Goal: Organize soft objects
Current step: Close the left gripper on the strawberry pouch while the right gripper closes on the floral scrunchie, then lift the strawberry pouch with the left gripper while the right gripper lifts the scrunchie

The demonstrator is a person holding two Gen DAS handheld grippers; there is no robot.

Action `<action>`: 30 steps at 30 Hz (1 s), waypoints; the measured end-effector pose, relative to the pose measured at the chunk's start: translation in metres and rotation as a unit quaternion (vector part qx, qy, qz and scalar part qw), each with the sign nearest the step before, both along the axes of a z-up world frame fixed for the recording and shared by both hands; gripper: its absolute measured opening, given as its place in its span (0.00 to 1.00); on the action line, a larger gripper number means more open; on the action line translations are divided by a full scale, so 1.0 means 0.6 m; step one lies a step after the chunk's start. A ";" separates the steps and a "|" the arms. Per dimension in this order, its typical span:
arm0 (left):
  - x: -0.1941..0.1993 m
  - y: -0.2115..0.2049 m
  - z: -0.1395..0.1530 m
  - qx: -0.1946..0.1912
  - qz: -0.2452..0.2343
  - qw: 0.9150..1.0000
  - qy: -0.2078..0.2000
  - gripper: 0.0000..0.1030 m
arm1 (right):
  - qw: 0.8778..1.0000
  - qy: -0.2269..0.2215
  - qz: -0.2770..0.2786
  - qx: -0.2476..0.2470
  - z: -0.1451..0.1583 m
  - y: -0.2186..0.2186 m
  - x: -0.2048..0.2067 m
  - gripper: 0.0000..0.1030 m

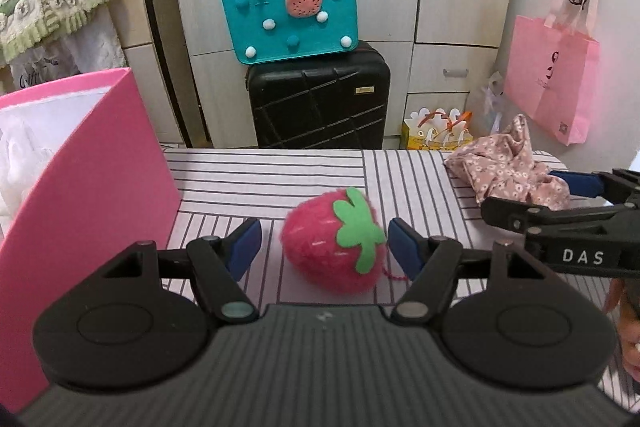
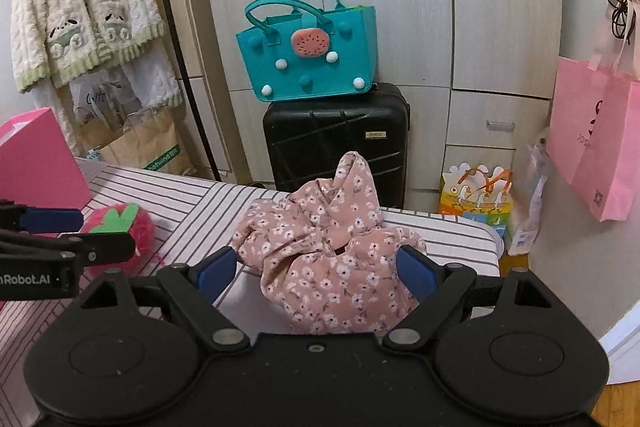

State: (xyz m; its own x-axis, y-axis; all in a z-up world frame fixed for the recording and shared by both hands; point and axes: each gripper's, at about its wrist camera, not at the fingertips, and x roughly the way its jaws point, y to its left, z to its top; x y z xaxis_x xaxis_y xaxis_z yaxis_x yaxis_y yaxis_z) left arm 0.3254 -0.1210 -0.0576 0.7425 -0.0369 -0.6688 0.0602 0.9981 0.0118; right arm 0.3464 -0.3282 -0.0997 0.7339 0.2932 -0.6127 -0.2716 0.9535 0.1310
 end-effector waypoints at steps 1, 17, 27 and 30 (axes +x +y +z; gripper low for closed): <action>0.002 0.000 -0.002 0.001 0.002 1.000 -0.001 0.66 | 1.000 0.001 0.000 0.000 -0.001 0.000 0.001 0.87; 0.013 0.004 -0.037 0.003 0.027 1.000 0.000 0.37 | 0.999 -0.010 -0.002 -0.048 0.003 0.016 -0.050 0.17; -0.023 0.005 -0.009 -0.024 0.011 0.998 -0.052 0.31 | 0.999 -0.006 0.008 -0.031 0.025 0.025 -0.108 0.17; -0.038 0.006 -0.003 -0.045 -0.001 0.998 -0.042 0.31 | 0.999 -0.004 0.010 -0.032 0.032 0.027 -0.127 0.17</action>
State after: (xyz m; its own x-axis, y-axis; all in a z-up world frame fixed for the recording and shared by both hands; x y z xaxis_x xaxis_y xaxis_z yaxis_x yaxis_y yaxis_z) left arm 0.3026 -0.1172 -0.0597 0.7961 -0.0964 -0.5974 0.0653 0.9951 -0.0736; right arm 0.2705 -0.3117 -0.0806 0.7331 0.2688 -0.6247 -0.2917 0.9541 0.0682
